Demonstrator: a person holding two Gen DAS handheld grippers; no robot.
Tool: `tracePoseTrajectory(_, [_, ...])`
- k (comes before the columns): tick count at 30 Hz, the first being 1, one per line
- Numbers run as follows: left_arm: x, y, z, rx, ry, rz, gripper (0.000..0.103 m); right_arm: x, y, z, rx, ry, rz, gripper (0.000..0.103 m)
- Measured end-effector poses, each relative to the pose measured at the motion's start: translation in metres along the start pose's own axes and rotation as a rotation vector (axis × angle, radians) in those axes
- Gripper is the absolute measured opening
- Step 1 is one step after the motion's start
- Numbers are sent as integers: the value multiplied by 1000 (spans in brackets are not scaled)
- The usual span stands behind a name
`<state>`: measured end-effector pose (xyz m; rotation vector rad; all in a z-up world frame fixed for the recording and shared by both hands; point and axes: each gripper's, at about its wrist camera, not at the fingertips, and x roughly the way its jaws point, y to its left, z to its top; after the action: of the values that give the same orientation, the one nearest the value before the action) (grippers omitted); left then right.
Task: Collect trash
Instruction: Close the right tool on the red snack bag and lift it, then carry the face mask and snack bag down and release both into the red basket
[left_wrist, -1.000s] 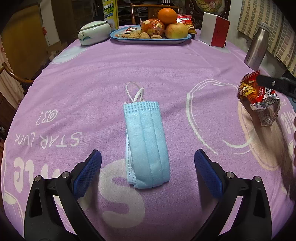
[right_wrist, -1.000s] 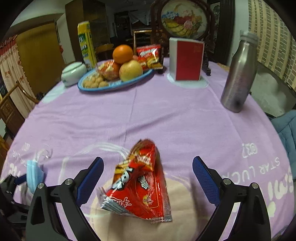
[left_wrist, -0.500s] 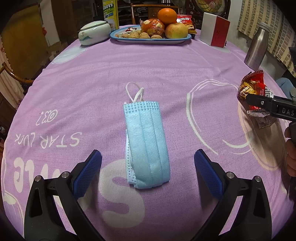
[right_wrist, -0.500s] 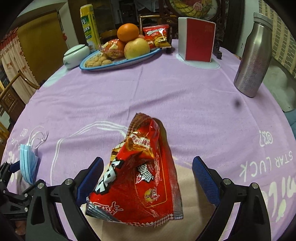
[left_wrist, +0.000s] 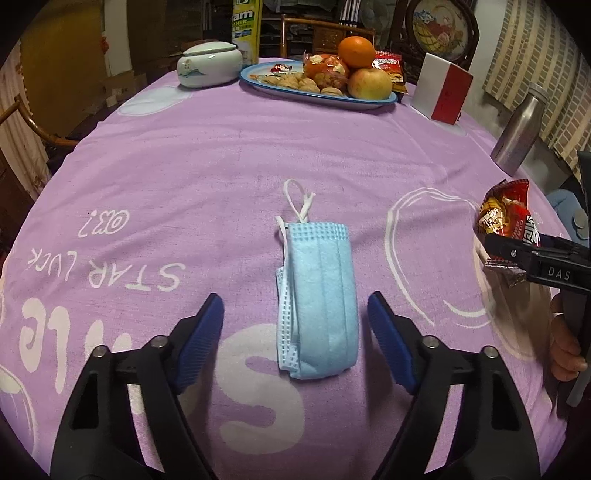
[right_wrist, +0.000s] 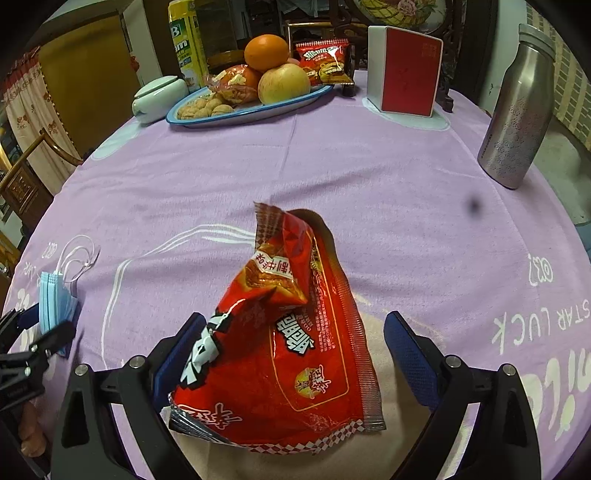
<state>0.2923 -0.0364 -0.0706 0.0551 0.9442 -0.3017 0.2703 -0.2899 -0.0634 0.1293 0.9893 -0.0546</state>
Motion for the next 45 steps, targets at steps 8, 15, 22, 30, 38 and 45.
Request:
tracePoseTrajectory(8, [-3,-5,0,32,-6,-93,32,-2,9,-2,-50,-16,-42,63])
tracePoseTrajectory(15, [-21,-12,-2,65,-87,-106,31,-27,19,-3,-71,-88,-14,54])
tracePoseTrajectory(22, [-48,-6,-13,-17,-129,-117,31,-57,20,-6,-59,-152,55,53])
tracePoseTrajectory(30, [-102,3,-39,-54,-178,-58,31,-98,24,-22,-52,-236,150,53])
tracePoseTrajectory(38, [-162,21,-74,-111,-259,-11,31,-125,45,-52,-71,-273,227,53])
tracePoseTrajectory(45, [-198,40,-106,-137,-306,22,31,-149,77,-72,-108,-294,277,53])
